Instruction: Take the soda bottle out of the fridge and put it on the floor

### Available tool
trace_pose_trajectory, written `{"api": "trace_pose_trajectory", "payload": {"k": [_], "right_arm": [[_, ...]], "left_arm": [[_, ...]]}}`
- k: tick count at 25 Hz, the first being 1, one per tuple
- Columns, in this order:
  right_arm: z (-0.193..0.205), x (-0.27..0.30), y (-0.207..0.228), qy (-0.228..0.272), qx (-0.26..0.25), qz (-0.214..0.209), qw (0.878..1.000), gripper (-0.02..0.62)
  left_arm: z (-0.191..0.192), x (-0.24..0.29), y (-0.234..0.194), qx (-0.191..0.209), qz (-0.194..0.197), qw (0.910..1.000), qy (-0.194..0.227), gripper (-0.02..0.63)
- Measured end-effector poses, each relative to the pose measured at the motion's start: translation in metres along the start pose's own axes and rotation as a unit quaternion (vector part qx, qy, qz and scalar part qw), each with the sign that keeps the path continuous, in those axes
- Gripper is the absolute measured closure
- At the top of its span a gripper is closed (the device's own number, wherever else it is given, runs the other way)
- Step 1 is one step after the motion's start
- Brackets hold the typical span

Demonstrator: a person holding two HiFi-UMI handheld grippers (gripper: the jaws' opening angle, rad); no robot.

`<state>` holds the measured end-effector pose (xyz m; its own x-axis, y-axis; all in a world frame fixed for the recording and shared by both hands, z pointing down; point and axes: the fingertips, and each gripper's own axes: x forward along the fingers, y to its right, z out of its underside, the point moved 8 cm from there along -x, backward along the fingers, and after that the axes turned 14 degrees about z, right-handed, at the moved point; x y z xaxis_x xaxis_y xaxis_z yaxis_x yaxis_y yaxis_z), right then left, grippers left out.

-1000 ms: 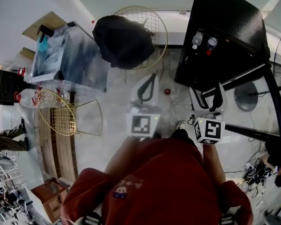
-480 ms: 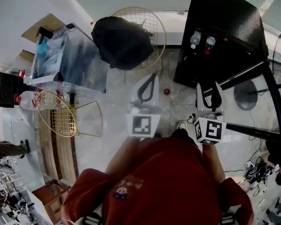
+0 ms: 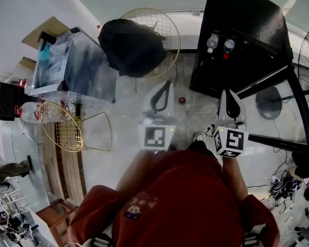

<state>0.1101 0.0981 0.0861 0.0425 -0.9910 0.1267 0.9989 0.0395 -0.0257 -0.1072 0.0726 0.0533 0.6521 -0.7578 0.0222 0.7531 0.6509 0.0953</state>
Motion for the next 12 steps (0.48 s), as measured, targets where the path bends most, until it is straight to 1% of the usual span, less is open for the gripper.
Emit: {"api": "trace_pose_trajectory", "payload": {"k": [12], "right_arm": [[0.0014, -0.0004, -0.0022, -0.007, -0.008, -0.009, 1.000, 0.595]], "left_arm": [[0.0043, -0.0031, -0.0007, -0.006, -0.003, 0.9999, -0.009, 0.606]]}}
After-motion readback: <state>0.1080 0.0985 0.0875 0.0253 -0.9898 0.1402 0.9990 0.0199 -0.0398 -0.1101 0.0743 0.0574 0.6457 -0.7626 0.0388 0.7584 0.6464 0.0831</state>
